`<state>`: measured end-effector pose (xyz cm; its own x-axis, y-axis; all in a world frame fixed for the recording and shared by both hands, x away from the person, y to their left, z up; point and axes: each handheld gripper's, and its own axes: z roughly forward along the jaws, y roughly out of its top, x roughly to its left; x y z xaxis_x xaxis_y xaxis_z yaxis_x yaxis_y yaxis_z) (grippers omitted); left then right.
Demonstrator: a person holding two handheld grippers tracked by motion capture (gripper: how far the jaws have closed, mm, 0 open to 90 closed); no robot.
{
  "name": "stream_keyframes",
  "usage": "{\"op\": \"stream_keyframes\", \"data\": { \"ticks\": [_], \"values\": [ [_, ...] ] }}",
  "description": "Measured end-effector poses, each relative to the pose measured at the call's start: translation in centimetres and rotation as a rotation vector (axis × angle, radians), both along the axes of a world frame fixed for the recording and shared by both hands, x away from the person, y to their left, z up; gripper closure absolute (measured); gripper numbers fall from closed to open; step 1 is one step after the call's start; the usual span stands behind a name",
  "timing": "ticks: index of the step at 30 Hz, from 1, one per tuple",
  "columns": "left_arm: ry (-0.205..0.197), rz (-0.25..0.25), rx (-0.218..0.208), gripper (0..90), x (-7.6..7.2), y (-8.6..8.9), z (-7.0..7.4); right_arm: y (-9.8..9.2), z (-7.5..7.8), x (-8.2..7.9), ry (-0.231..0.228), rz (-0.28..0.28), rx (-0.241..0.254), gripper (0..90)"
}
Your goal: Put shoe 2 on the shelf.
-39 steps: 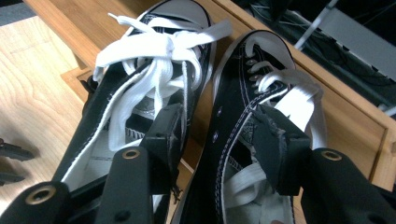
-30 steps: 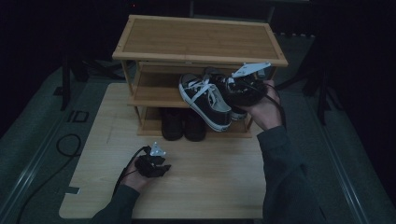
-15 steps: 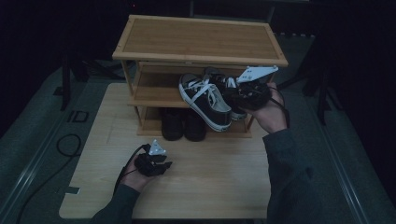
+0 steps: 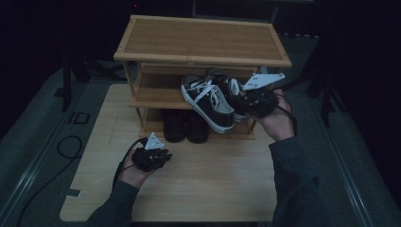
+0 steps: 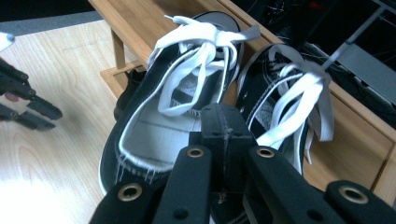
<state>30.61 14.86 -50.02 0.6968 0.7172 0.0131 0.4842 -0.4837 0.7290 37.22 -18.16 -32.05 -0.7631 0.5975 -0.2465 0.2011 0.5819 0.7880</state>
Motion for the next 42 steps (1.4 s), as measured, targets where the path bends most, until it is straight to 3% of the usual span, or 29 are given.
{"op": "stream_keyframes", "data": {
  "ticks": [7,26,36,39,42],
  "values": [
    [-0.022,0.001,0.001,89.6,1.0,-0.5,1.5,-0.7,-0.7,-0.7,0.009,-0.005,-0.013,90.0],
    [-0.131,0.032,0.016,90.0,5.3,-2.2,7.8,-1.6,-3.7,-1.3,0.055,0.009,-0.033,90.0],
    [-0.176,0.032,0.025,90.0,7.0,-4.5,9.8,-2.4,-5.6,-1.5,0.104,0.006,-0.031,90.0],
    [-0.171,0.033,0.021,90.0,7.2,-4.8,9.9,-2.6,-6.0,-1.5,0.112,0.004,-0.036,90.0],
    [-0.183,0.044,0.044,89.9,7.9,-5.6,9.9,-2.9,-6.5,-1.4,0.124,0.006,-0.034,90.0]
  ]
}}
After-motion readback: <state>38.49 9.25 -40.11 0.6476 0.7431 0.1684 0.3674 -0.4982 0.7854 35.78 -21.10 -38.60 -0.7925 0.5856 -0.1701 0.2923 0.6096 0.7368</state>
